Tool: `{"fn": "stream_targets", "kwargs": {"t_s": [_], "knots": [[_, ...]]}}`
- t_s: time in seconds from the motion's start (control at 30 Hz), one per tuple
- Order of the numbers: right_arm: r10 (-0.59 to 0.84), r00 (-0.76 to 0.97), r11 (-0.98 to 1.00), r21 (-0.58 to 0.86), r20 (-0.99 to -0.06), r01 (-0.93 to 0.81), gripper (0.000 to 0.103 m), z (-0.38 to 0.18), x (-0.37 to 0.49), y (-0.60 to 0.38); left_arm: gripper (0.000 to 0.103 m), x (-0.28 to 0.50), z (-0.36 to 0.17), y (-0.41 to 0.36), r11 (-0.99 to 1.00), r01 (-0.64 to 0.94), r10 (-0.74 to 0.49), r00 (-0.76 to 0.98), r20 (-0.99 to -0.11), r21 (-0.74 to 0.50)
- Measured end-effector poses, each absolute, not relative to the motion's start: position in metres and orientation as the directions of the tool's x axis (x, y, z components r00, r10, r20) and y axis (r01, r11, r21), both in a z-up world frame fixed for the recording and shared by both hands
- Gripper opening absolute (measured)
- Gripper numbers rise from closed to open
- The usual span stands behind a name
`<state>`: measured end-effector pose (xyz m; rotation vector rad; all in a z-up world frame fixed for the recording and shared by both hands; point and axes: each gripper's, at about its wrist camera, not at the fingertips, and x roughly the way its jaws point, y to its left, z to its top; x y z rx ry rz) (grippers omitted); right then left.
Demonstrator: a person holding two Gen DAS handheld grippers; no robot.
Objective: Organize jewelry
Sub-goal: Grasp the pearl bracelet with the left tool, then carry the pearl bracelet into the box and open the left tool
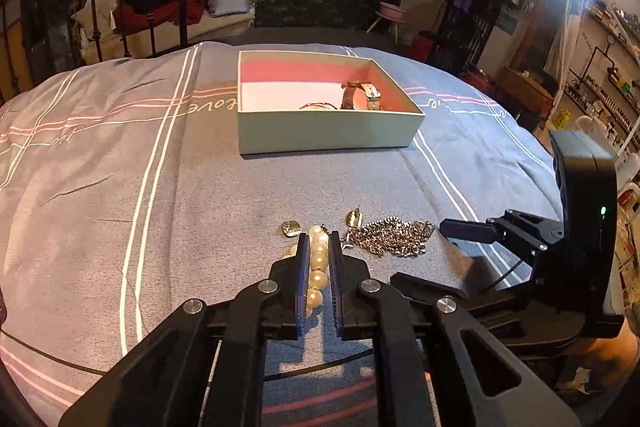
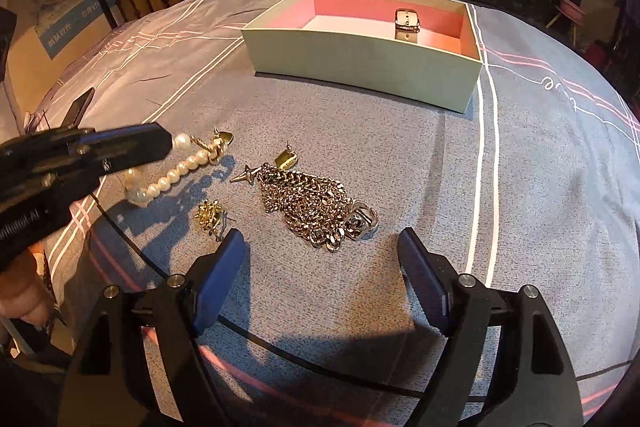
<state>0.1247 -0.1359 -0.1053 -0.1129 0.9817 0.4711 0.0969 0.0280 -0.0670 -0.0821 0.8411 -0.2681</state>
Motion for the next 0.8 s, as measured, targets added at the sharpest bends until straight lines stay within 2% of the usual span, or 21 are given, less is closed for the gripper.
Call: {"fn": "stream_targets", "kwargs": {"t_s": [0.27, 0.3, 0.33, 0.37, 0.4, 0.43, 0.8], "knots": [[0.324, 0.476, 0.897, 0.105, -0.818, -0.430, 0.079, -0.104, 0.134, -0.133, 0.009, 0.108, -0.056, 0.037, 0.964, 0.172, -0.267, 0.642, -0.719, -0.204], [0.329, 0.478, 0.897, 0.112, -0.815, -0.427, 0.075, -0.102, 0.138, -0.134, 0.009, 0.112, -0.054, 0.036, 0.964, 0.170, -0.267, 0.642, -0.719, -0.206], [0.338, 0.479, 0.896, 0.122, -0.810, -0.427, 0.045, -0.100, 0.142, -0.135, 0.009, 0.116, -0.052, 0.035, 0.962, 0.171, -0.272, 0.643, -0.716, -0.212], [0.349, 0.483, 0.895, 0.133, -0.803, -0.425, 0.026, -0.097, 0.147, -0.136, 0.009, 0.121, -0.049, 0.033, 0.961, 0.173, -0.276, 0.644, -0.713, -0.216], [0.357, 0.484, 0.893, 0.141, -0.799, -0.427, 0.011, -0.094, 0.152, -0.137, 0.009, 0.125, -0.046, 0.030, 0.960, 0.176, -0.278, 0.649, -0.708, -0.216], [0.358, 0.496, 0.894, 0.136, -0.791, -0.428, 0.008, -0.090, 0.156, -0.138, 0.009, 0.128, -0.042, 0.028, 0.959, 0.181, -0.283, 0.653, -0.702, -0.217], [0.333, 0.609, 0.903, 0.057, -0.720, -0.427, 0.005, -0.035, 0.215, -0.132, 0.009, 0.189, -0.002, 0.008, 0.962, 0.189, -0.272, 0.693, -0.668, -0.196]]}}
